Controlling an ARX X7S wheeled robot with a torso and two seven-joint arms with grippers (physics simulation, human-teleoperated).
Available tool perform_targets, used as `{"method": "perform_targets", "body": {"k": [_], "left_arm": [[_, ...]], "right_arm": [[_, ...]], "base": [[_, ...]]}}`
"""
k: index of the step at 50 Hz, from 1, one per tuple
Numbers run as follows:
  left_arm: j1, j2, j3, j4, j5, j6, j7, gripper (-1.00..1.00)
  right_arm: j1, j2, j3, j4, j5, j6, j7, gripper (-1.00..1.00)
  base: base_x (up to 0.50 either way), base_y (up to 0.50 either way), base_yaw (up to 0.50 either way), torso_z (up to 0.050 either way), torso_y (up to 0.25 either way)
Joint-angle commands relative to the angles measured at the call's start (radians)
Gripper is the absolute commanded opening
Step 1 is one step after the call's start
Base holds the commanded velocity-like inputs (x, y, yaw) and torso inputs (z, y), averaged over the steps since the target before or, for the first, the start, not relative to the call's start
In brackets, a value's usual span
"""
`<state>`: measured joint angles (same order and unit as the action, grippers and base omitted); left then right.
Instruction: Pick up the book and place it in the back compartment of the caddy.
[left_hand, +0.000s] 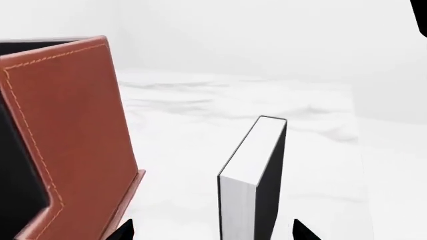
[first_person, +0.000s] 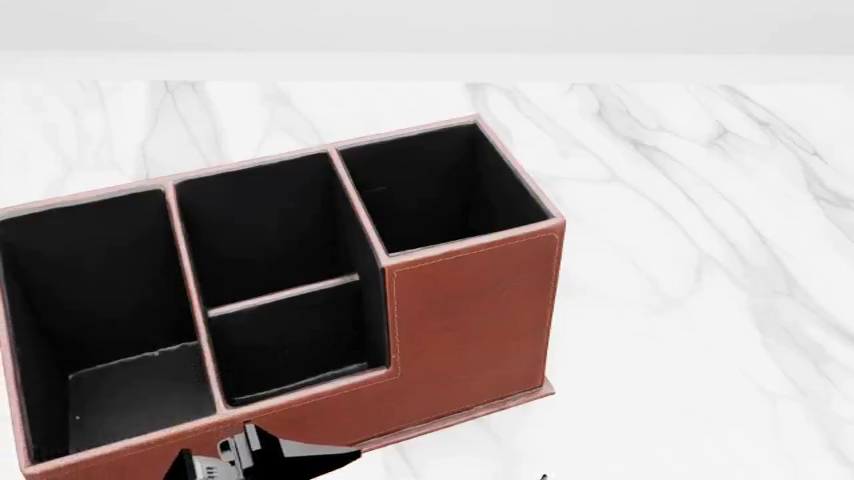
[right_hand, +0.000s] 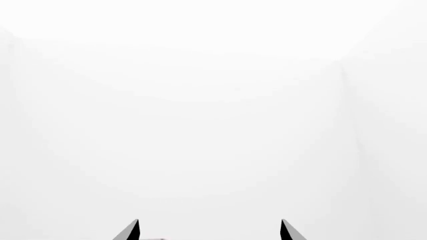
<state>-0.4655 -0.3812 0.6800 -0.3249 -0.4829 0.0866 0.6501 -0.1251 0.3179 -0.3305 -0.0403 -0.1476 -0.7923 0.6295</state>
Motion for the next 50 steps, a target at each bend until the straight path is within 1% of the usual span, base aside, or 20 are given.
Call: {"method": "perform_targets", "body": {"k": [1, 7, 26, 50], "left_arm": [[-0.022, 0.036, 0.02, -0.049, 0.016, -0.001, 0.009, 1.0], [-0.026, 0.053, 0.027, -0.063, 0.016, 0.003, 0.015, 1.0], [-0.034, 0.064, 0.056, -0.028, 0.033, -0.025, 0.0, 1.0], [-0.079, 0.115, 0.071, -0.106, 0.044, -0.032, 0.003, 1.0]], "right_arm": [[0.001, 0.004, -0.003, 0.0, 0.001, -0.001, 0.004, 1.0], [0.0, 0.006, -0.004, -0.004, 0.002, 0.001, 0.006, 1.0], [-0.001, 0.012, -0.008, -0.008, 0.0, 0.001, 0.014, 1.0], [-0.007, 0.019, -0.013, -0.02, -0.002, 0.001, 0.023, 1.0]], "base": [[0.0, 0.0, 0.0, 0.0, 0.0], [0.0, 0.0, 0.0, 0.0, 0.0], [0.0, 0.0, 0.0, 0.0, 0.0], [0.0, 0.0, 0.0, 0.0, 0.0]]}}
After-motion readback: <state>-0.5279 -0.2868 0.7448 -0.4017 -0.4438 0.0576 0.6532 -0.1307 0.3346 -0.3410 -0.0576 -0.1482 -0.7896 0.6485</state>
